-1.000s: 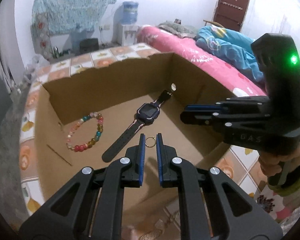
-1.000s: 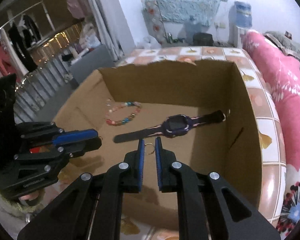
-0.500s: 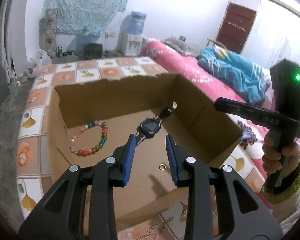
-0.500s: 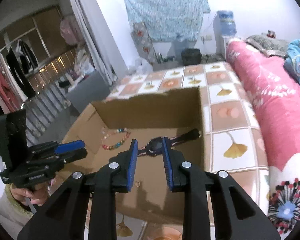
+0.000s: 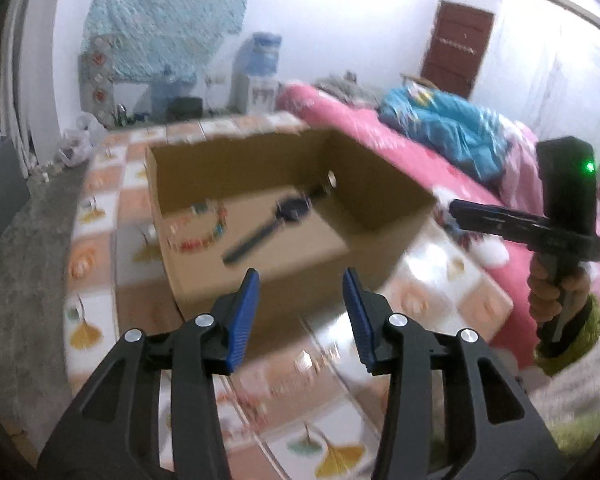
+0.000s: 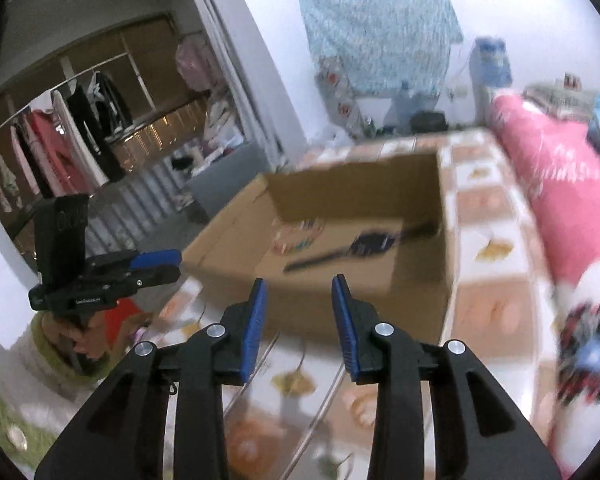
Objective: Organize jewelry
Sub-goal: 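Withdraw both tools from the box back over the table jewelry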
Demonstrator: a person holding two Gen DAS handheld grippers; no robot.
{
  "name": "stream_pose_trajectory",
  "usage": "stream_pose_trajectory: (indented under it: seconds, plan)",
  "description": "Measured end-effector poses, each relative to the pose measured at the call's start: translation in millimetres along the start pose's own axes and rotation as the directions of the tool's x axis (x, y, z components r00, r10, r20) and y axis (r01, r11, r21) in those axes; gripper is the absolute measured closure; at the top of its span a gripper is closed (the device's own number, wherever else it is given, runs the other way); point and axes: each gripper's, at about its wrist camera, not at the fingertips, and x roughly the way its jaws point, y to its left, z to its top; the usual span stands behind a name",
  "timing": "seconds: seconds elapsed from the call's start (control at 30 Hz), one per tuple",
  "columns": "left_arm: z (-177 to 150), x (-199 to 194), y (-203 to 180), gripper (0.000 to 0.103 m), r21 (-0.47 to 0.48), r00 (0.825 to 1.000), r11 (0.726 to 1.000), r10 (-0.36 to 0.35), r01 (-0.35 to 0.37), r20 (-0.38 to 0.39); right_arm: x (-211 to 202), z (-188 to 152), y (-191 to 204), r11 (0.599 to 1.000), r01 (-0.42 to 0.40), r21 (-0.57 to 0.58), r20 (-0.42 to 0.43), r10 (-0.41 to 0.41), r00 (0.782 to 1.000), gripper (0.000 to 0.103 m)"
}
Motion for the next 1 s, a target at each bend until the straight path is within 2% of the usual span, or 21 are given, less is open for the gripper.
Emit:
stream_pose_trajectory:
  seconds: [0.1,0.23,0.3,0.37,0.43,0.57,1.0]
  plan:
    - [-21,17,-8,0.061,-0.003,0.997,1.000,0.005,-0.006,-0.076,22,-29,-4,0.996,-0.035,0.083,-0.093,0.042,0.995,0.070]
    - [-41,53,-17,0.063,0.048,0.978,0.995,0.099,-0.092,-0.182,55,-58,-8,0.989,-0.006,0.146,-0.200,0.035,0.979,0.070]
    - [-47,67,-18,0.069,0.081,0.968,0.990,0.131,-0.116,-0.213,65,-65,-8,0.987,-0.004,0.158,-0.231,0.041,0.972,0.070]
    - [-50,77,-21,0.072,0.114,0.962,0.986,0.146,-0.122,-0.229,69,-68,-6,0.987,-0.008,0.161,-0.239,0.046,0.970,0.070]
    - [-52,88,-20,0.079,0.141,0.956,0.982,0.162,-0.130,-0.246,72,-68,-6,0.985,-0.016,0.170,-0.241,0.057,0.969,0.070]
    - [-56,103,-18,0.085,0.174,0.941,0.975,0.185,-0.140,-0.283,76,-67,-6,0.984,-0.019,0.178,-0.242,0.063,0.968,0.070]
    - [-49,110,-19,0.086,0.166,0.945,0.981,0.146,-0.100,-0.293,87,-66,-15,0.977,-0.020,0.213,-0.251,0.075,0.965,0.070]
